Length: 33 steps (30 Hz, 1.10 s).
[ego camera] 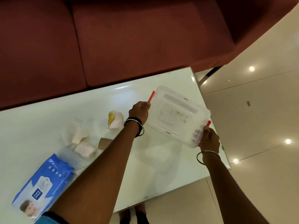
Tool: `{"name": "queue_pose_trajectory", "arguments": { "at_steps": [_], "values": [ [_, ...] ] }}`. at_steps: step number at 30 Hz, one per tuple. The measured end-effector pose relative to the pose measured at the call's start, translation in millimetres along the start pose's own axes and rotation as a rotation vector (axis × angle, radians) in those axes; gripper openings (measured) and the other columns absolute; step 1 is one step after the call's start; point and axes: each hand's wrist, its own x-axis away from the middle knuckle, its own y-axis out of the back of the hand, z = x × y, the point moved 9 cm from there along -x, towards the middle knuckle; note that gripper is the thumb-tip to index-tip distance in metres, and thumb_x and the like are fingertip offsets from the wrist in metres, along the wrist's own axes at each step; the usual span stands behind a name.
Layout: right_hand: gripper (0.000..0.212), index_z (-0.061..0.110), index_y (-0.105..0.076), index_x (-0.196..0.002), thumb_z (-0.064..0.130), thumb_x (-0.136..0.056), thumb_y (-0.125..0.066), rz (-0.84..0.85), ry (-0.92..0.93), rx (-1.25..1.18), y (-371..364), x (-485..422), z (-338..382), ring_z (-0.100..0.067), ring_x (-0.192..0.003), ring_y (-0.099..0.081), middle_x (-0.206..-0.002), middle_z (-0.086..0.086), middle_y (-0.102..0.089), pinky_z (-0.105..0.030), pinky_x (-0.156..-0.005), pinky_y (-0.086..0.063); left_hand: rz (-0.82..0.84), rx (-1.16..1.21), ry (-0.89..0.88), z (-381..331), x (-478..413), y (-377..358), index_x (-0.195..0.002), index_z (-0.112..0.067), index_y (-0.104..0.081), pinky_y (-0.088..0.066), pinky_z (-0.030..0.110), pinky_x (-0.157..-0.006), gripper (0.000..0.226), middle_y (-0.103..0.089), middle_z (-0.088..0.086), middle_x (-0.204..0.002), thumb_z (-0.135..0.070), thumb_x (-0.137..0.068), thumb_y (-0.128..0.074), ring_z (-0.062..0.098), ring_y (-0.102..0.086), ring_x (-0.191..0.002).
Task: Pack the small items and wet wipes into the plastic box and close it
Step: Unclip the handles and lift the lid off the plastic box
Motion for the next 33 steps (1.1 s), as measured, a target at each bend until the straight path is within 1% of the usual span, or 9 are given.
{"name": "queue_pose_trajectory", "arguments": {
  "at_steps": [6, 9, 13, 18, 21, 23, 26, 30, 33],
  "values": [
    [0.049, 0.006, -0.068, -0.106, 0.04, -0.104, -0.033, -0.062, 0.056, 0.054, 3.6, -9.7, -0.1, -0.044, -0.095, -0.066, -0.102, -0.023, -0.072, -0.054, -0.09, -0.051, -0.012, -0.002, -0.083, 15.0, 8.3, -1.0, -0.114, -0.019, -0.064, -0.046, 0.029, -0.08, 0.034, -0.069, 0.002, -0.108, -0.041, -0.092, -0.052, 0.021, -0.06, -0.096],
    [0.046, 0.011, -0.069, -0.105, 0.043, -0.102, -0.036, -0.054, 0.068, -0.046, 8.7, 2.9, 1.2, -0.042, -0.095, -0.069, -0.101, -0.018, -0.073, -0.055, -0.086, -0.055, -0.033, 0.081, -0.126, 21.7, 31.0, 7.2, -0.109, -0.018, -0.065, -0.048, 0.027, -0.076, 0.03, -0.069, 0.001, -0.1, -0.039, -0.092, -0.053, 0.018, -0.062, -0.089],
    [0.041, 0.027, -0.067, -0.102, 0.055, -0.097, -0.038, -0.037, 0.098, -0.192, 20.5, 44.0, -1.4, -0.024, -0.084, -0.075, -0.095, -0.007, -0.076, -0.044, -0.075, -0.062, -0.115, 0.121, -0.17, 42.2, 84.4, 29.0, -0.104, -0.021, -0.066, -0.047, 0.018, -0.065, 0.026, -0.067, -0.009, -0.085, -0.04, -0.092, -0.054, 0.006, -0.063, -0.077],
    [0.048, 0.025, -0.065, -0.116, 0.055, -0.101, -0.031, -0.011, 0.237, 0.002, 21.4, 101.7, -10.7, -0.009, -0.086, -0.073, -0.094, 0.005, -0.074, -0.047, -0.08, -0.061, -0.228, 0.122, -0.106, 97.9, 154.3, 65.3, -0.087, -0.025, -0.066, -0.056, 0.028, -0.064, 0.027, -0.071, -0.01, -0.075, -0.049, -0.089, -0.053, 0.005, -0.068, -0.07],
    [0.045, 0.023, -0.063, -0.12, 0.049, -0.103, -0.031, 0.05, 0.316, 0.077, 9.1, 130.5, -18.4, -0.025, -0.091, -0.073, -0.098, -0.002, -0.075, -0.053, -0.08, -0.058, -0.27, 0.161, -0.029, 137.0, 183.8, 82.4, -0.085, -0.026, -0.065, -0.059, 0.043, -0.066, 0.024, -0.073, -0.002, -0.072, -0.047, -0.088, -0.054, 0.015, -0.07, -0.069],
    [0.043, 0.019, -0.063, -0.122, 0.043, -0.104, -0.032, 0.082, 0.347, 0.106, -0.7, 143.8, -23.5, -0.032, -0.087, -0.072, -0.097, -0.008, -0.075, -0.056, -0.077, -0.057, -0.287, 0.156, -0.003, 157.7, 199.1, 91.1, -0.088, -0.03, -0.063, -0.059, 0.046, -0.064, 0.02, -0.072, 0.001, -0.068, -0.047, -0.087, -0.054, 0.016, -0.07, -0.066],
    [0.042, 0.015, -0.064, -0.121, 0.038, -0.104, -0.033, 0.115, 0.363, 0.138, -16.4, 157.1, -26.8, -0.037, -0.08, -0.071, -0.091, -0.013, -0.075, -0.059, -0.073, -0.056, -0.298, 0.133, 0.023, 183.5, 215.3, 99.1, -0.096, -0.031, -0.061, -0.061, 0.04, -0.062, 0.024, -0.072, -0.003, -0.064, -0.05, -0.086, -0.052, 0.007, -0.07, -0.063],
    [0.042, 0.012, -0.064, -0.118, 0.034, -0.105, -0.032, 0.151, 0.396, 0.189, -38.9, 169.3, -28.3, -0.038, -0.077, -0.07, -0.087, -0.014, -0.074, -0.057, -0.072, -0.056, -0.318, 0.123, 0.062, 212.3, 225.2, 105.8, -0.105, -0.027, -0.062, -0.057, 0.018, -0.051, 0.037, -0.072, 0.0, -0.072, -0.054, -0.083, -0.05, 0.007, -0.069, -0.065],
    [0.049, 0.01, -0.065, -0.117, 0.039, -0.102, -0.029, 0.174, 0.401, 0.194, -54.1, 173.8, -25.3, -0.037, -0.077, -0.071, -0.088, -0.013, -0.075, -0.056, -0.071, -0.057, -0.355, 0.078, 0.08, 226.1, 221.4, 108.9, -0.111, -0.021, -0.065, -0.058, 0.022, -0.054, 0.033, -0.072, 0.001, -0.078, -0.043, -0.09, -0.052, 0.008, -0.068, -0.066]
  ]
}}
